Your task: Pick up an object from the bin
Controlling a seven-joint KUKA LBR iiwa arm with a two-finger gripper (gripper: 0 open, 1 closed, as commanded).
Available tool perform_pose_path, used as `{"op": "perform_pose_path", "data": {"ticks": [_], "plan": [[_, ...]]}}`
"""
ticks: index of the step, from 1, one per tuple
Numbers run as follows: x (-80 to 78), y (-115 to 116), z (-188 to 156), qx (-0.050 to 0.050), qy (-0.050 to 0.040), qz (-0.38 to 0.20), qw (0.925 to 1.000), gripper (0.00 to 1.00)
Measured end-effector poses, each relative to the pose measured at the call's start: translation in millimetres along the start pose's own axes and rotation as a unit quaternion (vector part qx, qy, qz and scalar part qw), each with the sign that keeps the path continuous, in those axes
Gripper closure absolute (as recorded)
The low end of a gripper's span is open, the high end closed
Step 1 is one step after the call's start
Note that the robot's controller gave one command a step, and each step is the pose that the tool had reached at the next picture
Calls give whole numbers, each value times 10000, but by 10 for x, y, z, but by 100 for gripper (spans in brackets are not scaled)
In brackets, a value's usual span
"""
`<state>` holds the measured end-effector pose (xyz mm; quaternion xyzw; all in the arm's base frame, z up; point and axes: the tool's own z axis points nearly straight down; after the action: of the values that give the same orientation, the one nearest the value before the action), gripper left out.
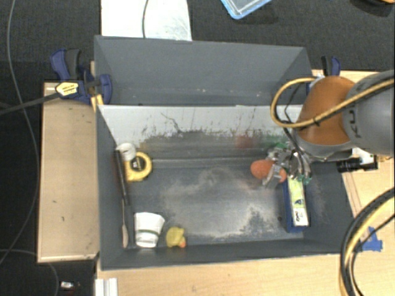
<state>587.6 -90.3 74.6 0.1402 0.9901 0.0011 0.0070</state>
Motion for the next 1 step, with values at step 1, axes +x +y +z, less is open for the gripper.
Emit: {"op": "perform_pose_path", "data": {"ticks": [1], "plan": [[2,3,-3,0,1,-9,10000,100]]}}
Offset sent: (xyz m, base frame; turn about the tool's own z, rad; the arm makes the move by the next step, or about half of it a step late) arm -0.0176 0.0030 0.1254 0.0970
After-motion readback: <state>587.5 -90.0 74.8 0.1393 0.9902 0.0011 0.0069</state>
